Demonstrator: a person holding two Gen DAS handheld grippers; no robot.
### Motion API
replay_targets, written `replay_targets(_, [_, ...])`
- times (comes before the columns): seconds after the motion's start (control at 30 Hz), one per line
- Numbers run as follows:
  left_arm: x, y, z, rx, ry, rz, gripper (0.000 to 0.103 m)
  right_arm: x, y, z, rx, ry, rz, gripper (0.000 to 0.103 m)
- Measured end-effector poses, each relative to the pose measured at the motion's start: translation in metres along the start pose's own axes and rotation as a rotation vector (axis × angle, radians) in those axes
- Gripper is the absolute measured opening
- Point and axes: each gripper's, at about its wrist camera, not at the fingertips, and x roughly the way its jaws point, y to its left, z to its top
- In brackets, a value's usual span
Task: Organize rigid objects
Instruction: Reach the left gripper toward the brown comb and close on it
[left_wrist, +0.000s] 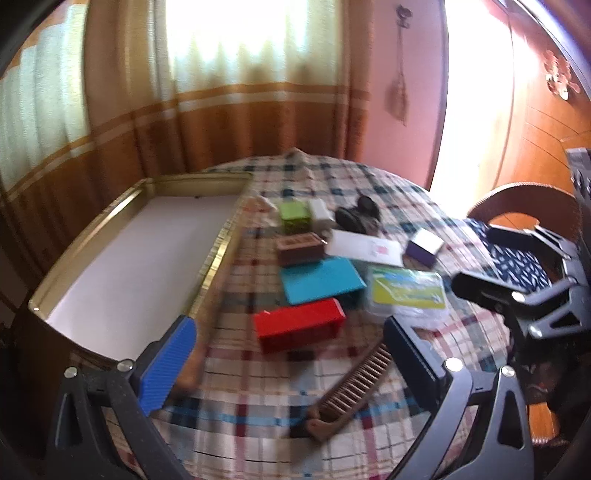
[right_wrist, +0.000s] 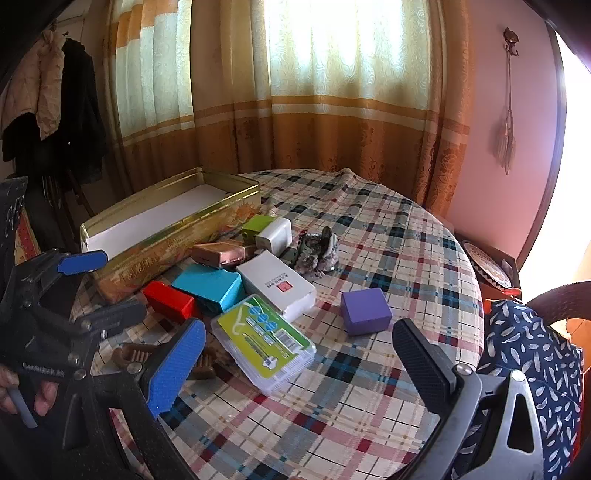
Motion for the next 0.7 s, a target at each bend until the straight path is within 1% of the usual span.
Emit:
replay_targets(0.1, [0.001, -0.006, -0.002, 0.014, 0.015, -0.021, 0.102, 0.002, -0.007, -0.002, 0.023, 0.005, 0.000, 0.102])
replay_targets(0.27, [0.006, -0.018, -0.007, 0.066, 0.042, -0.053, 0.103, 0.004, -0.013, -0.006, 0.041, 0.012, 0.001, 0.102])
replay_targets(0.33, [0.013, -0.019, -0.010, 0.064, 0.068, -0.071, 0.101, 0.005, -0.011, -0.007, 0.036, 0.015, 0.006, 0.102])
replay_targets(0.43, [0.020, -0.017, -0.014, 0.052, 0.102, -0.095, 0.095, 0.008, -0.008, -0.009, 0.024, 0.020, 0.007, 0.102])
replay_targets(0.53, [0.025, -0.017, -0.017, 0.052, 0.118, -0.116, 0.086, 0.012, -0.007, -0.011, 0.023, 0.026, 0.008, 0.102])
replay_targets(0.63, [0.029, -0.019, -0.022, 0.061, 0.139, -0.145, 0.073, 0.014, -0.004, -0.012, 0.015, 0.022, 0.013, 0.102])
replay_targets(0.7, [0.032, -0.022, -0.024, 0.075, 0.151, -0.161, 0.059, 0.015, -0.002, -0.012, 0.005, 0.017, 0.018, 0.102])
